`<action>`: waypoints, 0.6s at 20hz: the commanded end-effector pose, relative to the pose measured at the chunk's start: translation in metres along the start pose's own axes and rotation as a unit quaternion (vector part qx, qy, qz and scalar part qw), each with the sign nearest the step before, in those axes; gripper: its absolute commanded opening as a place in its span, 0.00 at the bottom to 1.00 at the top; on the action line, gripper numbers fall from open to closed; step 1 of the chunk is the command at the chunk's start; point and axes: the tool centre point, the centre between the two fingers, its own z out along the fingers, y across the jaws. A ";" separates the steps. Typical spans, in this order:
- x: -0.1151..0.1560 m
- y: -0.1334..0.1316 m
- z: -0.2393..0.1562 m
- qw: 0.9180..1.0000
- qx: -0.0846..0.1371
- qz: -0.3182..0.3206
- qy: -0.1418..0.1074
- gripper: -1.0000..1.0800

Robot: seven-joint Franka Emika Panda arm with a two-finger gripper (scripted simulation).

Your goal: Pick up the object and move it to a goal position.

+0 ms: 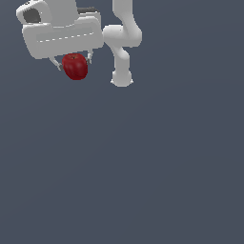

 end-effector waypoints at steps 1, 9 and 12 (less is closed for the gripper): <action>-0.003 0.005 -0.012 1.000 -0.001 0.000 0.000 0.00; -0.004 0.010 -0.022 1.000 -0.001 0.000 0.000 0.00; -0.004 0.009 -0.020 1.000 -0.001 0.000 0.000 0.00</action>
